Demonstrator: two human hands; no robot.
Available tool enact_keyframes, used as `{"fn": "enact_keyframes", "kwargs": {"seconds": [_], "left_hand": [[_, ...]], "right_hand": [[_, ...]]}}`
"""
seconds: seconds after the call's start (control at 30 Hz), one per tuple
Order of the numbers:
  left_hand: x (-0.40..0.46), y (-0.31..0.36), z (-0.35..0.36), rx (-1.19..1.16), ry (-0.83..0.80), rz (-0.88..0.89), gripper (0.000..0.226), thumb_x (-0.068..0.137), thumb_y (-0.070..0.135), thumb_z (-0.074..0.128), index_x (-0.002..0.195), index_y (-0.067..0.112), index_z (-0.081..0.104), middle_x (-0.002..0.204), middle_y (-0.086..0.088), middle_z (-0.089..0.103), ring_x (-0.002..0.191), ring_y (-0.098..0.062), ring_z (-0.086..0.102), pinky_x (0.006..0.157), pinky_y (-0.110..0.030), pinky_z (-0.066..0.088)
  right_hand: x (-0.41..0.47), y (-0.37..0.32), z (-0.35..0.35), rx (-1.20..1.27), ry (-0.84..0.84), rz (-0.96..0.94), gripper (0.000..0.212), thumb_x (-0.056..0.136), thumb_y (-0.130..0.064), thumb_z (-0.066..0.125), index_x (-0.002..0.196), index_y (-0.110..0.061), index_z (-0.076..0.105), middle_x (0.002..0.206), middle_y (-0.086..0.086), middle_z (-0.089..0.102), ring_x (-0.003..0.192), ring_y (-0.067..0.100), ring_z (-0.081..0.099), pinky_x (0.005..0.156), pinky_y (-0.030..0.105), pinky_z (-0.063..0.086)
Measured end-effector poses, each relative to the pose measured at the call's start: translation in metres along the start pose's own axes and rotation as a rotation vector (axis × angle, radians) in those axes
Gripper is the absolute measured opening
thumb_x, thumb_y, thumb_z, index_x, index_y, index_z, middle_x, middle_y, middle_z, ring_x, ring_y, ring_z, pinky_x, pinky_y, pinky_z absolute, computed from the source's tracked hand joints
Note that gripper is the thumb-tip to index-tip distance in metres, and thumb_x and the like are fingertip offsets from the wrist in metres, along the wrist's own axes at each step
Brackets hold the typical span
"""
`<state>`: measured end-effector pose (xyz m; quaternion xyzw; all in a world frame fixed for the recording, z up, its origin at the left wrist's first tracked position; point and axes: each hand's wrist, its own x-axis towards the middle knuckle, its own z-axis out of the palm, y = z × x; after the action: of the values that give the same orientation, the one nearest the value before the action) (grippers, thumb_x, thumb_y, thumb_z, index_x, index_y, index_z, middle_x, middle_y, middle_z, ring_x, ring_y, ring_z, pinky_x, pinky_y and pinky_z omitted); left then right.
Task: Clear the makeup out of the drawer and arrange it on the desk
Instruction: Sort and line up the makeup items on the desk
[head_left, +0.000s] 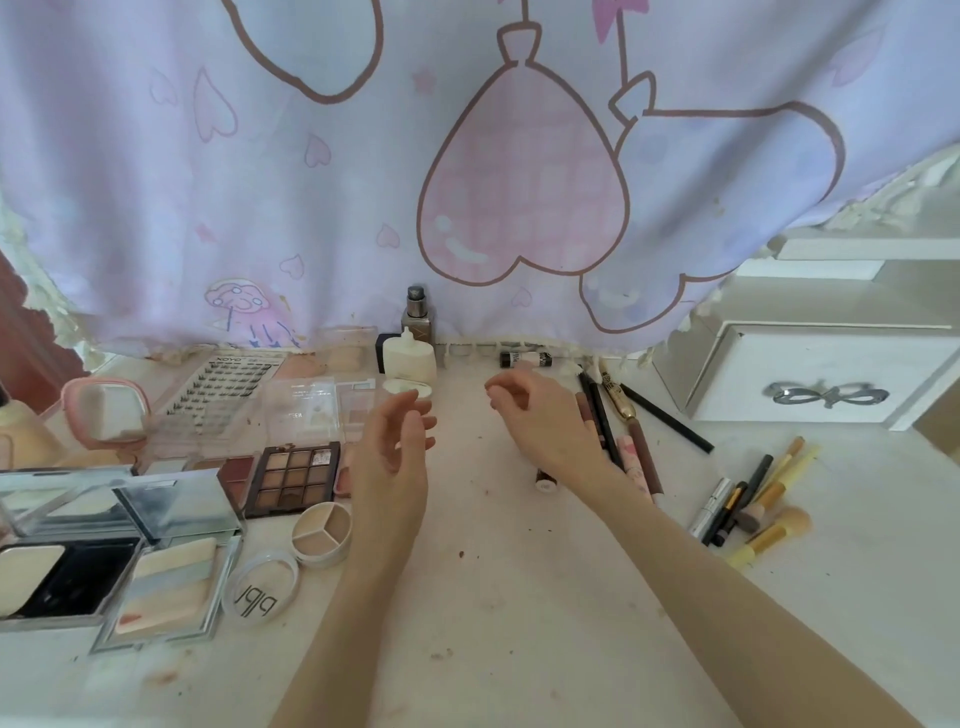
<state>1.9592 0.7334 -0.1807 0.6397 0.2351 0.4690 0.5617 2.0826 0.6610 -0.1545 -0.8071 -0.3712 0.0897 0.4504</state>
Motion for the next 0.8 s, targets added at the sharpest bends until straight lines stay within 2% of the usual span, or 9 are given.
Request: {"fn": "enact_keyframes", "kwargs": {"seconds": [0.1, 0.17, 0.27, 0.33, 0.43, 0.5, 0.57, 0.67, 0.8], "left_hand": [[-0.001, -0.006, 0.002, 0.093, -0.11, -0.004, 0.024, 0.096, 0.011, 0.042, 0.104, 0.03, 0.054, 0.102, 0.011, 0.063, 0.093, -0.008, 0.061, 0.084, -0.03, 0.051], [-0.002, -0.009, 0.004, 0.145, -0.178, -0.043, 0.031, 0.097, 0.007, 0.04, 0.101, 0.034, 0.054, 0.102, 0.012, 0.062, 0.1, -0.01, 0.06, 0.09, -0.033, 0.048], [-0.006, -0.009, 0.005, 0.363, -0.303, -0.075, 0.032, 0.096, 0.007, 0.038, 0.115, 0.026, 0.056, 0.111, 0.012, 0.059, 0.113, -0.009, 0.054, 0.093, -0.018, 0.037], [-0.006, -0.007, 0.011, 0.507, -0.401, -0.065, 0.035, 0.097, 0.01, 0.038, 0.129, 0.018, 0.048, 0.125, 0.008, 0.053, 0.119, -0.006, 0.047, 0.093, -0.011, 0.028], [0.007, -0.005, 0.032, 0.661, -0.531, -0.02, 0.043, 0.096, 0.014, 0.04, 0.139, 0.017, 0.037, 0.139, -0.002, 0.043, 0.128, -0.015, 0.04, 0.101, -0.021, 0.027], [0.021, -0.007, 0.049, 0.771, -0.591, 0.012, 0.045, 0.095, 0.016, 0.041, 0.14, 0.018, 0.034, 0.139, -0.009, 0.041, 0.128, -0.023, 0.039, 0.104, -0.029, 0.029], [0.032, -0.008, 0.066, 0.84, -0.613, 0.037, 0.044, 0.095, 0.018, 0.041, 0.139, 0.02, 0.036, 0.137, -0.011, 0.043, 0.125, -0.027, 0.04, 0.102, -0.035, 0.033], [0.041, -0.011, 0.082, 0.879, -0.602, 0.078, 0.041, 0.095, 0.017, 0.039, 0.136, 0.022, 0.041, 0.133, -0.012, 0.046, 0.121, -0.028, 0.043, 0.099, -0.033, 0.034], [0.046, -0.017, 0.093, 0.889, -0.605, 0.062, 0.036, 0.093, 0.015, 0.042, 0.129, 0.014, 0.046, 0.12, -0.017, 0.051, 0.115, -0.031, 0.046, 0.09, -0.029, 0.035]], "right_hand": [[-0.025, 0.012, -0.021, -0.165, 0.021, -0.07, 0.019, 0.095, -0.018, 0.047, 0.101, -0.014, 0.066, 0.1, 0.0, 0.065, 0.088, 0.008, 0.052, 0.079, 0.012, 0.033], [-0.043, 0.021, -0.033, -0.28, 0.002, -0.121, 0.022, 0.096, -0.016, 0.046, 0.105, -0.01, 0.065, 0.105, 0.0, 0.064, 0.094, 0.009, 0.051, 0.079, 0.013, 0.03], [-0.06, 0.041, -0.042, -0.476, 0.012, -0.163, 0.028, 0.097, -0.027, 0.046, 0.117, -0.015, 0.061, 0.123, -0.001, 0.058, 0.12, 0.015, 0.046, 0.103, 0.02, 0.024], [-0.067, 0.049, -0.042, -0.64, -0.05, -0.122, 0.044, 0.095, -0.045, 0.041, 0.135, -0.028, 0.045, 0.142, -0.006, 0.042, 0.137, 0.014, 0.027, 0.117, 0.035, 0.009], [-0.069, 0.051, -0.041, -0.761, -0.17, -0.1, 0.058, 0.09, -0.063, 0.031, 0.144, -0.042, 0.023, 0.155, -0.005, 0.018, 0.144, 0.017, 0.008, 0.116, 0.05, -0.001], [-0.067, 0.048, -0.041, -0.757, -0.196, -0.117, 0.052, 0.093, -0.057, 0.034, 0.143, -0.043, 0.025, 0.156, -0.002, 0.015, 0.144, 0.019, 0.008, 0.116, 0.05, 0.0], [-0.064, 0.049, -0.041, -0.748, -0.154, -0.149, 0.044, 0.096, -0.048, 0.035, 0.139, -0.039, 0.033, 0.153, -0.002, 0.022, 0.142, 0.018, 0.014, 0.115, 0.047, 0.005], [-0.06, 0.058, -0.043, -0.731, -0.094, -0.175, 0.041, 0.096, -0.041, 0.035, 0.136, -0.033, 0.036, 0.148, -0.005, 0.03, 0.139, 0.017, 0.019, 0.114, 0.043, 0.009], [-0.049, 0.073, -0.052, -0.725, -0.076, -0.111, 0.046, 0.098, -0.041, 0.031, 0.143, -0.031, 0.028, 0.155, -0.003, 0.021, 0.142, 0.017, 0.017, 0.115, 0.037, 0.007]]}}
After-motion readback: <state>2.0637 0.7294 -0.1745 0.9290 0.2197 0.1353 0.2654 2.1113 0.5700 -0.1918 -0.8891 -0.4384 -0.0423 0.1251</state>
